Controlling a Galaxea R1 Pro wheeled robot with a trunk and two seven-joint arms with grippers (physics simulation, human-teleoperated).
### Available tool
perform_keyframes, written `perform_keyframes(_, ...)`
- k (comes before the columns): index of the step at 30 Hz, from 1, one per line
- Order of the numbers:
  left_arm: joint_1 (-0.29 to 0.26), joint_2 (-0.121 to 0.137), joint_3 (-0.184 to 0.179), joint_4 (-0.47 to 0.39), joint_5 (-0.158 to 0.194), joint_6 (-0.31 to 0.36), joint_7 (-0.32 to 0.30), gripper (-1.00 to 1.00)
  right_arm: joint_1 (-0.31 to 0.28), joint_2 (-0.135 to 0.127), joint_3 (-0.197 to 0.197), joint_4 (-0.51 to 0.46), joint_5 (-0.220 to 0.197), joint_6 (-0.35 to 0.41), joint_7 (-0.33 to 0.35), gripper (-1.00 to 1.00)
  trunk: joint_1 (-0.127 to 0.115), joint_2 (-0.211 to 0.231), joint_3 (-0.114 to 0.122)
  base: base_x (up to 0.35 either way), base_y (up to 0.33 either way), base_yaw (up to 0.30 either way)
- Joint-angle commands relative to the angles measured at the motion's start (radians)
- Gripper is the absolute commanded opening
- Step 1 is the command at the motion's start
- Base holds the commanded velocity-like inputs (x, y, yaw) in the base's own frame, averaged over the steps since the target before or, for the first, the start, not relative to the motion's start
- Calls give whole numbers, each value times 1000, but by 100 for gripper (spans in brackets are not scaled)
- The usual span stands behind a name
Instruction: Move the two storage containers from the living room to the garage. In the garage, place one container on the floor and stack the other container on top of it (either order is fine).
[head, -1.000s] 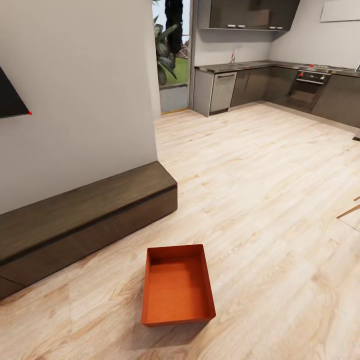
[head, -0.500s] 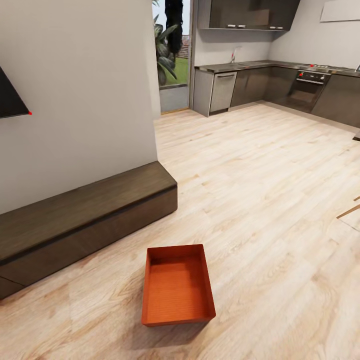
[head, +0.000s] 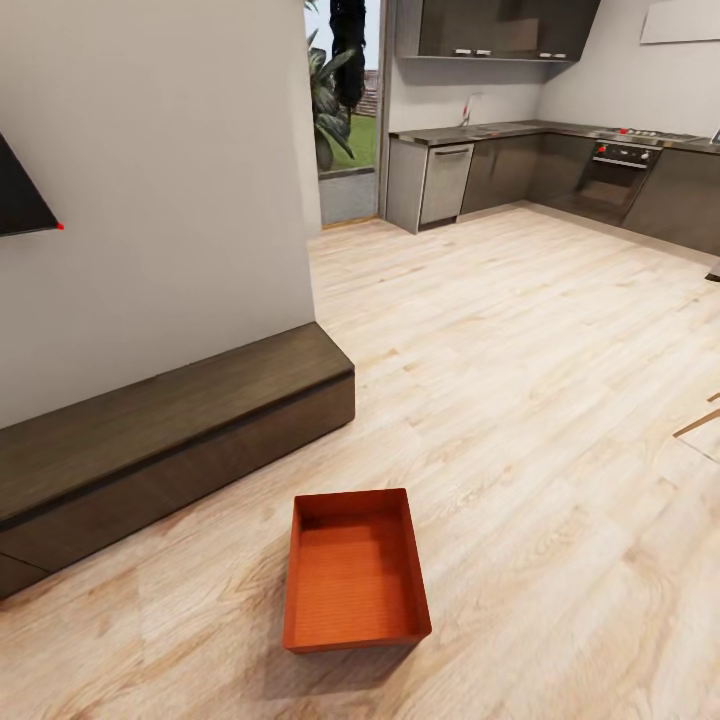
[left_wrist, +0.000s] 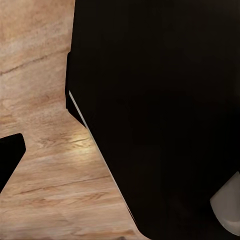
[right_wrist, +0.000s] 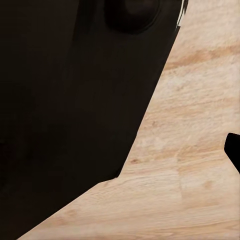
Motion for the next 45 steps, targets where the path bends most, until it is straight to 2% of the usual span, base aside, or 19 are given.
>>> perform_keyframes(1, 0, 0, 0, 0, 5, -3, 1, 100, -1, 1, 8, 2, -9, -5, -1, 100, 0, 0, -1, 0, 0, 0)
perform_keyframes(18, 0, 0, 0, 0, 5, -3, 1, 100, -1, 0, 8, 2, -10, -3, -1, 100, 0, 0, -2, 0, 0, 75)
perform_keyframes(45, 0, 0, 0, 0, 5, -3, 1, 100, -1, -3, 7, 2, -15, -5, 1, 100, 0, 0, -2, 0, 0, 2)
